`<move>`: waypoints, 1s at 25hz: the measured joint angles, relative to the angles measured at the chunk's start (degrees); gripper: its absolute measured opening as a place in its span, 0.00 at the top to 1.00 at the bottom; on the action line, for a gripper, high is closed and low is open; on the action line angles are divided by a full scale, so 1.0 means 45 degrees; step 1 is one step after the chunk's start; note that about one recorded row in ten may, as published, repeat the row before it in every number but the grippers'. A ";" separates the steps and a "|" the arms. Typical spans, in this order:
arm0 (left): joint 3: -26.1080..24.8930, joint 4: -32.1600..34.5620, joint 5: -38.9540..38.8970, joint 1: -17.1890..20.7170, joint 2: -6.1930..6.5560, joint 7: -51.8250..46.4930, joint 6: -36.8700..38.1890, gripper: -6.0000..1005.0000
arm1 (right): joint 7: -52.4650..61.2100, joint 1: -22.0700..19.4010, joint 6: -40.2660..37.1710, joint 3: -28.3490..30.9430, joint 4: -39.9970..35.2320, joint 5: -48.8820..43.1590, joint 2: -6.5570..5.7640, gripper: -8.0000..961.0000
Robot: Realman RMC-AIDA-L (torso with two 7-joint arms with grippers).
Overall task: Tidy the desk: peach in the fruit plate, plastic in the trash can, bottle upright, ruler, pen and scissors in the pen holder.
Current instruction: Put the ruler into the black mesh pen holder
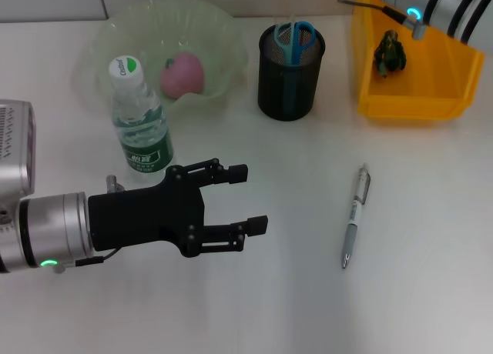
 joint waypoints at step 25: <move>-0.0184 0.0373 0.0021 0.0112 -0.0002 -0.0152 -0.0118 0.19 | -0.1759 0.0721 -0.0884 -0.0348 0.3150 0.2324 0.0040 0.50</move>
